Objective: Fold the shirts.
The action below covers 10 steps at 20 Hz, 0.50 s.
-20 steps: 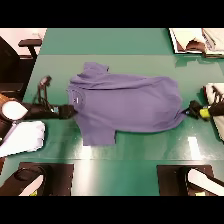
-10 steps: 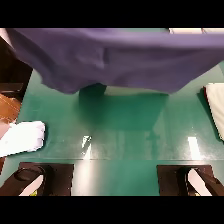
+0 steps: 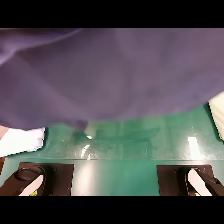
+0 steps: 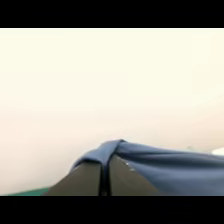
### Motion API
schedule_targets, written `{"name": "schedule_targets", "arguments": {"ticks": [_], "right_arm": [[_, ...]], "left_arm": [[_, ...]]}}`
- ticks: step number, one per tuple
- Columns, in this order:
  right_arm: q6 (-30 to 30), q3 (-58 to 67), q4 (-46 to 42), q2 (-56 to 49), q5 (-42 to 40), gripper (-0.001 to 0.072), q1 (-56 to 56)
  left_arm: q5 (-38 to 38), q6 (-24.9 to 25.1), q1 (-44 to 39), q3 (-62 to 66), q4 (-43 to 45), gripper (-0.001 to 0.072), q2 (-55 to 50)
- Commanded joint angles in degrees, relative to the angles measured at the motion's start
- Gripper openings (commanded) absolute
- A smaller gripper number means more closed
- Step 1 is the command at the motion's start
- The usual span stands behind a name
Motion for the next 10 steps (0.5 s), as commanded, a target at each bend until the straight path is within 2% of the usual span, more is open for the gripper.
{"name": "schedule_targets", "arguments": {"ticks": [1, 3, 5, 10], "right_arm": [[1.6, -0.5, 0.0, -5.2, 4.5, 0.0014, 0.1], [2.6, -7.7, 2.0, -8.5, 5.7, 0.0014, 0.3], [3.0, -13.7, 1.3, -13.2, 7.3, 0.0014, 2.3], [2.9, -23.0, 1.3, -29.0, 6.2, 0.0014, 7.7]], "left_arm": [[-1.8, -0.6, 0.1, -8.0, 7.6, 0.0025, -1.6], [-4.6, -3.9, 0.1, -15.3, 11.3, 0.0025, -4.7], [-6.8, -4.5, 0.1, -22.4, 11.2, 0.0025, -9.3], [-3.8, -4.5, 0.1, -34.2, 9.7, 0.0025, -25.3]]}}
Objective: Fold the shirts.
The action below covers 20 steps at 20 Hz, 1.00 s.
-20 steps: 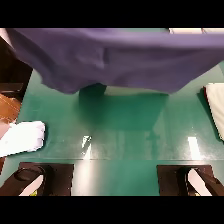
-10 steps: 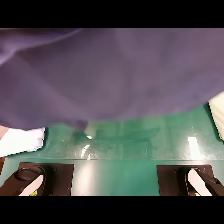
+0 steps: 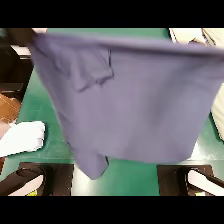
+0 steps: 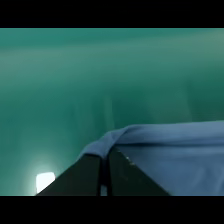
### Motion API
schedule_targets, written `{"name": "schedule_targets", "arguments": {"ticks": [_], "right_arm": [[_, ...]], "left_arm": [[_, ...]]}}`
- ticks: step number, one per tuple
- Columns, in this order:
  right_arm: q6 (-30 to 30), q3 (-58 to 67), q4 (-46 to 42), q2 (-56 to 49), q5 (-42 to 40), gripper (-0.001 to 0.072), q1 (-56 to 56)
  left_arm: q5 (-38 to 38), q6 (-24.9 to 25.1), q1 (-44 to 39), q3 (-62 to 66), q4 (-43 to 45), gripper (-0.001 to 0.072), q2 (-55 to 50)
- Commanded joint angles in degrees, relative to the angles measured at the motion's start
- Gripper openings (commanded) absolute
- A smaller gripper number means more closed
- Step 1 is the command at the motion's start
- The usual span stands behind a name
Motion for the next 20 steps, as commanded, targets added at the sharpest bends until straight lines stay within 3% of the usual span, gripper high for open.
{"name": "schedule_targets", "arguments": {"ticks": [1, 4, 6, 9, 11, 13, 16, 20], "right_arm": [[0.2, -5.4, 0.4, -12.0, -1.0, 0.0014, 3.5], [0.2, -1.1, 1.0, -22.9, -3.8, 0.0014, 5.1], [0.2, 4.8, 1.0, -28.8, -5.8, 0.0014, 6.0], [0.2, 13.0, 1.1, -34.6, -6.8, 0.0014, 5.9], [-0.6, 15.1, 1.1, -35.2, -5.7, 0.0014, 5.9], [-3.0, 14.9, -0.5, -34.3, -2.4, 0.0015, 5.9], [-3.0, 8.6, -3.5, -30.7, -1.3, 0.0015, 5.9], [-2.8, -5.9, -3.3, -25.0, -5.8, 0.0015, 6.0]], "left_arm": [[2.0, -0.5, 0.0, -6.0, 0.2, 0.0025, -11.8], [10.0, -0.5, 1.7, -5.7, -1.0, 0.0024, -21.1], [15.0, -0.4, 4.1, -4.5, -6.6, 0.0024, -24.9], [18.5, 5.4, 7.7, -3.3, -18.5, 0.0024, -27.3], [16.9, 10.7, 9.2, -3.2, -24.2, 0.0024, -27.2], [9.8, 13.6, 10.8, -3.3, -25.6, 0.0025, -27.1], [-0.5, 14.4, 11.6, -4.9, -24.1, 0.0025, -27.1], [-0.3, 14.9, 11.6, -11.1, -24.2, 0.0025, -27.1]]}}
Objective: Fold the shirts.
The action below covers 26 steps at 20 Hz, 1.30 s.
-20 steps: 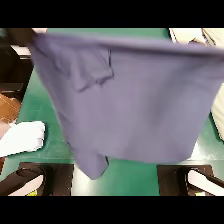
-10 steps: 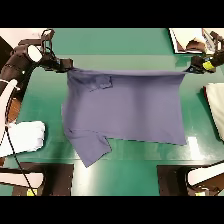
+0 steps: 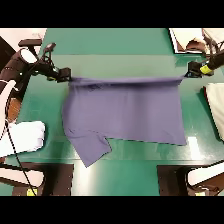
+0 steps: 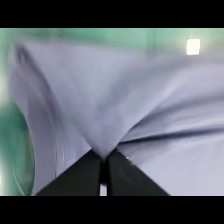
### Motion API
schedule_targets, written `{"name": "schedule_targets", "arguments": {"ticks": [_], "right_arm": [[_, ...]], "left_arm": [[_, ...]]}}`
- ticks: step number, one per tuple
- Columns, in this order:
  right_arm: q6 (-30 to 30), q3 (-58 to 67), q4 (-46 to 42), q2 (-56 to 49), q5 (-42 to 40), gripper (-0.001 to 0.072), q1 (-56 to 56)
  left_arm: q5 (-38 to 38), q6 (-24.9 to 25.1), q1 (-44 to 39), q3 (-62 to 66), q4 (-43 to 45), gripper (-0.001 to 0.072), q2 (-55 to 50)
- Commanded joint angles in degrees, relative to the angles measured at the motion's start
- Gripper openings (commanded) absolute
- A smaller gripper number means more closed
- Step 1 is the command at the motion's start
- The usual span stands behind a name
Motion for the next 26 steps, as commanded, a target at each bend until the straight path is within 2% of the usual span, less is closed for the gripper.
{"name": "schedule_targets", "arguments": {"ticks": [1, 4, 5, 6, 7, 11, 14, 20, 23, 26], "right_arm": [[-0.1, -10.9, -0.7, 4.1, -3.4, 0.0015, 0.0], [-0.1, -17.0, -0.7, 5.3, -4.3, 0.0033, 0.0], [-0.1, -17.9, -0.7, 5.3, -4.4, 0.0224, 0.0], [-0.1, -18.5, -0.7, 5.3, -4.4, 0.0463, 0.0], [-0.1, -18.6, -0.6, 5.4, -3.8, 0.0483, 0.0], [-2.8, -18.9, -0.9, 11.1, 0.9, 0.048, -0.5], [-2.8, -24.5, -0.8, 20.1, 0.3, 0.0479, -1.4], [-2.7, -38.1, -0.7, 34.1, -7.4, 0.0477, -1.4], [-2.7, -40.6, -0.7, 36.8, -7.8, 0.0476, -1.4], [-2.7, -41.9, -0.7, 38.2, -7.9, 0.0475, -1.4]], "left_arm": [[-1.9, 1.2, 0.3, -4.9, -0.8, 0.0025, -0.1], [-0.8, 1.1, 0.3, -7.1, -0.7, 0.0028, -0.1], [-0.7, 0.7, 0.3, -7.3, -0.7, 0.0183, -0.1], [-0.9, -0.4, 0.3, -7.3, -0.8, 0.0423, -0.1], [-2.1, -2.1, 0.4, -7.3, -1.0, 0.0495, 0.2], [-9.2, -3.0, 0.5, -9.9, 5.8, 0.0496, 7.8], [-9.5, -5.8, 0.5, -22.6, 9.4, 0.0497, 19.9], [-10.0, -8.4, 0.5, -52.9, 3.5, 0.0496, 40.7], [-7.7, -7.4, 0.5, -59.8, -3.6, 0.0496, 43.0], [-1.0, -4.5, -0.5, -62.9, -9.2, 0.0496, 43.0]]}}
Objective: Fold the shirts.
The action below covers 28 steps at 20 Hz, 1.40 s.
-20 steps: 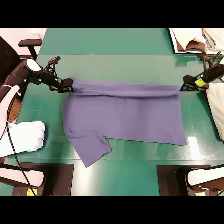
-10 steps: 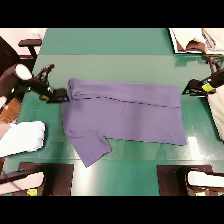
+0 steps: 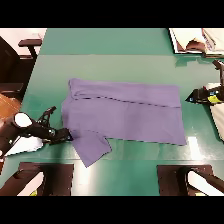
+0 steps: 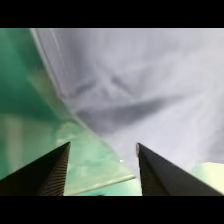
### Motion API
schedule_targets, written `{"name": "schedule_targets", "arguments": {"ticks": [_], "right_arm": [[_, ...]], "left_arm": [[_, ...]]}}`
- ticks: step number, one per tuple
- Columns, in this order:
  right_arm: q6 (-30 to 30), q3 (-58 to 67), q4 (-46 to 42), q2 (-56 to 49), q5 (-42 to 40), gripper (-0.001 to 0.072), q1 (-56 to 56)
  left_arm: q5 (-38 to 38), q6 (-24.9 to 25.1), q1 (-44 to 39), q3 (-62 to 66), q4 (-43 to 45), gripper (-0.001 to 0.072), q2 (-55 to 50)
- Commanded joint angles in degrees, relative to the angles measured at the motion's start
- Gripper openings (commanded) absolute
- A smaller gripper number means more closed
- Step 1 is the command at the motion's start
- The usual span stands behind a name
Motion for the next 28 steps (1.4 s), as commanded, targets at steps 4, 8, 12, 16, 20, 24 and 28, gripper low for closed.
{"name": "schedule_targets", "arguments": {"ticks": [4, 8, 12, 16, 20, 24, 28], "right_arm": [[0.0, -1.7, 1.8, 2.2, 0.3, 0.0442, 0.0], [0.0, -4.5, 0.8, 2.2, 5.0, 0.0442, -3.9], [0.0, -15.9, 0.8, 2.1, 7.7, 0.0449, -15.6], [0.1, -27.4, 3.3, 2.1, 7.3, 0.0448, -25.7], [0.1, -34.1, 4.7, 2.1, 2.9, 0.0446, -25.1], [0.1, -34.5, 7.2, 2.1, -1.0, 0.0278, -19.1], [0.0, -28.8, 6.8, 2.2, 0.8, 0.0016, -12.9]], "left_arm": [[9.9, 1.9, -4.5, -4.9, -9.2, 0.0467, 1.6], [7.3, 1.9, -4.5, -1.4, -9.4, 0.0024, 1.6], [5.9, 2.1, -4.5, 3.6, -9.1, 0.0024, 1.6], [6.9, 3.0, -4.5, 4.3, -9.1, 0.0024, 1.6], [6.9, 3.0, -4.5, 4.3, -9.1, 0.0024, 1.6], [6.9, 3.0, -4.5, 4.3, -9.1, 0.0025, 1.6], [2.6, 3.0, -4.5, 4.4, -9.1, 0.0022, 1.6]]}}
